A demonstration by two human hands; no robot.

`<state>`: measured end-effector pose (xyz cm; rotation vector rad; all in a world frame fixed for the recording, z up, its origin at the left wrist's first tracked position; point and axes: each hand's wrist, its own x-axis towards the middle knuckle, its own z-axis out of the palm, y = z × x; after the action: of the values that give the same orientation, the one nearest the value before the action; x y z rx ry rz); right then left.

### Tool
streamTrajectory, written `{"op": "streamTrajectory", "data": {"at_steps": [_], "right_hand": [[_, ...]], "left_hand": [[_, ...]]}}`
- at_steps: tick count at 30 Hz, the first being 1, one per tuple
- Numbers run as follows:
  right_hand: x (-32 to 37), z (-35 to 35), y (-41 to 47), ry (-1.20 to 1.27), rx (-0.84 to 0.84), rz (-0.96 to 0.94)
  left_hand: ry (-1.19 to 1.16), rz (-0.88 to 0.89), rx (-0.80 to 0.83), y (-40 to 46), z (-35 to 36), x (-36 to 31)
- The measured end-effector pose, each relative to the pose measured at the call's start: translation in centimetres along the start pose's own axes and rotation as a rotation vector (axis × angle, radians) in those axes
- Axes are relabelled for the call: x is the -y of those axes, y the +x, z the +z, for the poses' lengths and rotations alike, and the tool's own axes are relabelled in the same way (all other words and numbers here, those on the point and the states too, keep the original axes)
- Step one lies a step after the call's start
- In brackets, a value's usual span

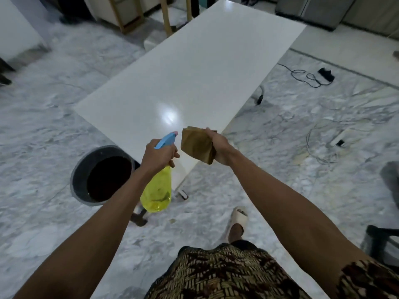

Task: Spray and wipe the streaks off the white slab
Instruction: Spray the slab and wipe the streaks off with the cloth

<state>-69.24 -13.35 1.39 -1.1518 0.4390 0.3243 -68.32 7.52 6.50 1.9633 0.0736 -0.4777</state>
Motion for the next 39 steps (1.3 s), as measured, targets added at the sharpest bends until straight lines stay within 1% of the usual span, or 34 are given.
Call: {"op": "streamTrajectory", "data": {"at_steps": [1,4,5,7,9,11,14,18,22,24,30,33,36,39], "right_hand": [[1.8,-2.3,0.8,0.107,-0.026,-0.001],[7.8,-10.5,2.4,0.261,-0.122,-0.033],[9.9,-13.4,3.0,0.312,-0.128,-0.061],[13.4,-18.1,3.7,0.357,-0.114,-0.098],[16.6,-21.7,3.9,0.398,-0.139,-0.106],[18.9,-25.1,4.3,0.445,-0.168,-0.123],[22.4,-30.4,6.2,0.448,-0.196,-0.172],[25.7,-35.7,9.9,0.507,-0.244,-0.173],[30.5,-41.9,16.0,0.527,-0.274,-0.213],[33.2,-44.5,18.8,0.577,-0.302,-0.210],[40.4,-51.8,26.3,0.647,-0.315,-0.230],[42.3,-54.7,28.8,0.656,-0.337,-0.223],[45.1,-58.0,31.8,0.650,-0.303,-0.215],[48.7,-61.2,35.2,0.637,-0.278,-0.180]], "left_hand": [[0.006,0.018,0.022,1.3,1.5,-1.1],[0.034,0.038,0.079,5.8,7.8,-5.4],[0.022,0.035,0.096,7.4,10.3,-7.2],[-0.019,0.046,0.116,10.3,14.1,-10.5],[-0.051,0.052,0.144,12.8,17.9,-13.4],[-0.062,0.046,0.192,15.1,21.5,-16.1],[-0.039,0.089,0.233,19.6,27.0,-20.9],[-0.026,0.146,0.270,24.9,32.0,-25.9],[-0.016,0.202,0.321,32.8,36.9,-31.4],[0.000,0.226,0.343,36.8,39.2,-34.2],[0.072,0.207,0.385,47.0,45.7,-41.5],[0.108,0.186,0.398,50.3,48.2,-43.3],[0.118,0.177,0.414,54.1,50.9,-45.3],[0.125,0.156,0.381,58.1,54.3,-47.1]]}}
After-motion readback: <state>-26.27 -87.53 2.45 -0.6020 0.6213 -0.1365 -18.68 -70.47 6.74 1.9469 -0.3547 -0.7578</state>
